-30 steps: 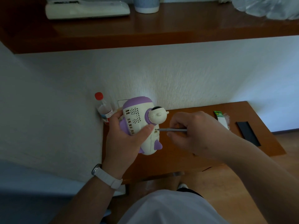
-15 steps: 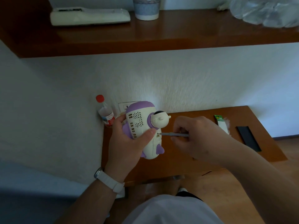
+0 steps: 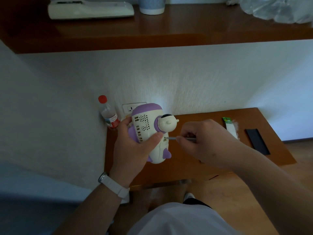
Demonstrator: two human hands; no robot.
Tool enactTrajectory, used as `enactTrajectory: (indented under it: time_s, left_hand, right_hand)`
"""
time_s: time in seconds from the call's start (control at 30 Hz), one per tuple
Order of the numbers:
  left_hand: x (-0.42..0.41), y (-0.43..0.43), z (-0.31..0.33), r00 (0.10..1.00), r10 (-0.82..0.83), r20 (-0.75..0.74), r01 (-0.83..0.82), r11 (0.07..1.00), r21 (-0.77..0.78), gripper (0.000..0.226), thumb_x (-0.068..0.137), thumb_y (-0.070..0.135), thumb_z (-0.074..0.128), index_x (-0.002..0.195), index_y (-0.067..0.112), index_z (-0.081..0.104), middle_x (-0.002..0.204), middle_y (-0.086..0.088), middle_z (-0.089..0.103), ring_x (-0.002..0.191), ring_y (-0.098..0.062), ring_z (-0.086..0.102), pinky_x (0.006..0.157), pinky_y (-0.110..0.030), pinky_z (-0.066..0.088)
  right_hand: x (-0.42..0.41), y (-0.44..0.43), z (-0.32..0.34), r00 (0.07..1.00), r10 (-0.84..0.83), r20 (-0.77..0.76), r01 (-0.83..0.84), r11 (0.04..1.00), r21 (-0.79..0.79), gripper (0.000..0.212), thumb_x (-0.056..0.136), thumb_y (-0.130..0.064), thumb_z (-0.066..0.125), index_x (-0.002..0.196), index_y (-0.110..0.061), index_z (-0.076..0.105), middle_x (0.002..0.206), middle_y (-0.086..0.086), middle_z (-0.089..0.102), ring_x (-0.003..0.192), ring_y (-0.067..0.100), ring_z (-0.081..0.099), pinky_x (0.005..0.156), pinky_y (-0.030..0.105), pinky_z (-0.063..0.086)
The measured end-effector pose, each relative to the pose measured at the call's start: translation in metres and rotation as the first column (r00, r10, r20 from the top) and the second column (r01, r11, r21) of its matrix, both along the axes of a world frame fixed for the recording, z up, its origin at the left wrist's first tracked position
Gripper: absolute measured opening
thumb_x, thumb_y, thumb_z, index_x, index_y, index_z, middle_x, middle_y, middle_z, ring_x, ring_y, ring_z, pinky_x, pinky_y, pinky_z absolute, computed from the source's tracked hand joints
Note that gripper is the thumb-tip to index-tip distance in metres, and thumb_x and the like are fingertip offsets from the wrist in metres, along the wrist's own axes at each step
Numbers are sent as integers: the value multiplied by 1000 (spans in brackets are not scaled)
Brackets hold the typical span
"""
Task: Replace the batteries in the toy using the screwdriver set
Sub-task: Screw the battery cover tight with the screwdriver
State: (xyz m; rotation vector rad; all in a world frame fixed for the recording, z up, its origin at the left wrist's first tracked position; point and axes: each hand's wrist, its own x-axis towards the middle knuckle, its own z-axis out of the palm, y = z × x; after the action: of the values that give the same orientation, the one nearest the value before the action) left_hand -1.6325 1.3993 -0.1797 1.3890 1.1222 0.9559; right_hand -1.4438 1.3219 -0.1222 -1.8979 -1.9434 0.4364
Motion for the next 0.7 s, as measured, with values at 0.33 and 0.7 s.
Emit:
enactTrajectory:
  time_s: [0.33,0.7]
  left_hand:
    - [5,13,-30,987,-70,142,103,965,-240,81,60,37,82,132,23,49,116,6,69,98,-7,71,68,-22,58]
    - [19,31,-101,955,-161,248,273,802,-531,73,75,42,81,137,19,48,125,-10,68,109,-29,69,74,-36,58]
  right_hand:
    - [12,-14,-28,968,-99,-229,79,992,-96,17,92,-35,59,79,-25,62,61,-6,58,51,7,51,48,24,43]
    - [21,-14,-110,704,-321,-633,205,946,-253,11,92,-22,66,81,-24,70,74,3,61,67,11,51,63,25,43]
